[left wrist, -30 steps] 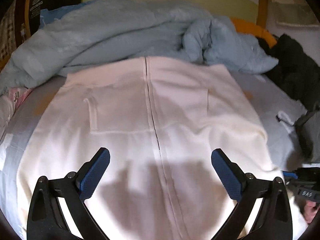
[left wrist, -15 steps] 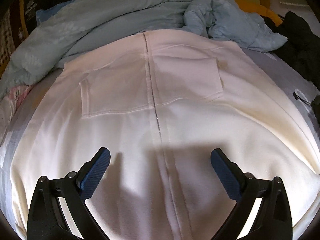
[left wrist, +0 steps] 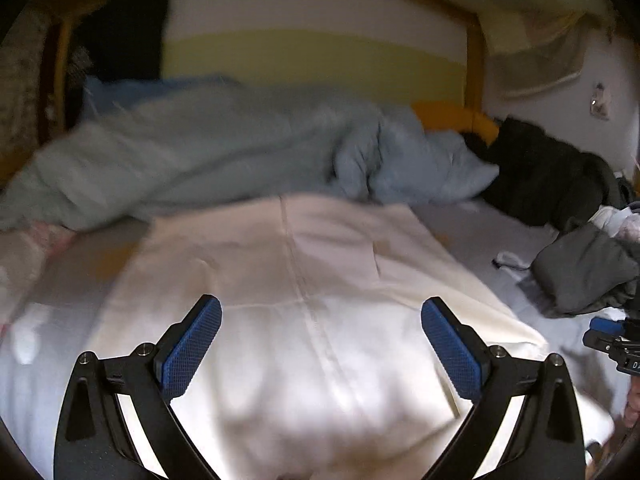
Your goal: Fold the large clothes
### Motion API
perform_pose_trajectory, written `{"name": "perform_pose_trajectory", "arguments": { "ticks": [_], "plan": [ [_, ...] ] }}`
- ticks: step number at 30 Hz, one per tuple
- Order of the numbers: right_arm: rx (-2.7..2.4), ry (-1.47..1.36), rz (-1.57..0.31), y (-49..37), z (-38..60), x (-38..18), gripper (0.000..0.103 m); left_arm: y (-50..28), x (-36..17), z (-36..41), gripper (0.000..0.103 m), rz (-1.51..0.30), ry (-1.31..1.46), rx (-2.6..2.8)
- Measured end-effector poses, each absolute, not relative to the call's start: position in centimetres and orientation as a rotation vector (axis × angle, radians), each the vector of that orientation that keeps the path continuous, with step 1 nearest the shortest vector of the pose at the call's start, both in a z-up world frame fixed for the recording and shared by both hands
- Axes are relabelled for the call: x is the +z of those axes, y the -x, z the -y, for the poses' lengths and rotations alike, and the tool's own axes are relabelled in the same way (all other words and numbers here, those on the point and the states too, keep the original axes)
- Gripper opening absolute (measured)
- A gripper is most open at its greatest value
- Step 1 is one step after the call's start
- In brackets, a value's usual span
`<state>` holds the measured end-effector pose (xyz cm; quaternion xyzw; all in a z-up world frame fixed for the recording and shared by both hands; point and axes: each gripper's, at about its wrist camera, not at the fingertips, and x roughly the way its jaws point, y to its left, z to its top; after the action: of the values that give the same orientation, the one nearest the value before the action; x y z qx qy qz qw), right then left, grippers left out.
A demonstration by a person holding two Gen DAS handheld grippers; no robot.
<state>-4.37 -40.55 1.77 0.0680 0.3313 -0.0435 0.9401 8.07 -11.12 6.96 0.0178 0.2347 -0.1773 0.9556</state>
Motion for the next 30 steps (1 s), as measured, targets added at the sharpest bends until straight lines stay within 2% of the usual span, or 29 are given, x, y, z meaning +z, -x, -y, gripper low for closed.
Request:
{"name": "perform_pose_trajectory", "arguments": {
  "ticks": [1,7,8,10,11,14,17,24,30],
  "plan": [
    [-0.082,-0.109,-0.644,5.2,39.6,2.3,0.058,-6.1,7.9,10.1,0.100,-0.445,-0.048,-0.349],
    [0.070,0.048,-0.561,9.6,31.9,3.6,0.061,3.9,8.5,5.6,0.100,-0.299,-0.107,-0.238],
    [0.083,0.058,-0.550,10.2,30.9,3.5,0.064,5.2,7.9,5.2,0.100,-0.290,-0.108,-0.224],
    [0.105,0.077,-0.519,11.6,28.9,3.0,0.083,8.0,6.4,4.4,0.099,-0.262,-0.102,-0.194],
    [0.106,0.097,-0.500,12.3,28.0,2.5,0.085,8.9,5.6,4.1,0.092,-0.255,-0.097,-0.187],
    [0.108,0.263,-0.434,14.6,25.0,0.7,0.085,11.3,3.3,3.3,0.083,-0.273,-0.066,-0.204],
    [0.053,0.362,-0.414,15.7,23.5,-0.7,0.085,13.0,1.9,2.8,0.083,-0.305,-0.034,-0.230],
    [0.107,0.270,-0.497,17.5,23.2,-2.4,0.086,11.9,-2.0,2.0,0.083,-0.481,0.045,-0.232],
    [0.104,0.159,-0.567,16.4,24.9,-3.1,0.086,12.0,-2.4,1.8,0.083,-0.483,0.018,-0.174]
  ]
}}
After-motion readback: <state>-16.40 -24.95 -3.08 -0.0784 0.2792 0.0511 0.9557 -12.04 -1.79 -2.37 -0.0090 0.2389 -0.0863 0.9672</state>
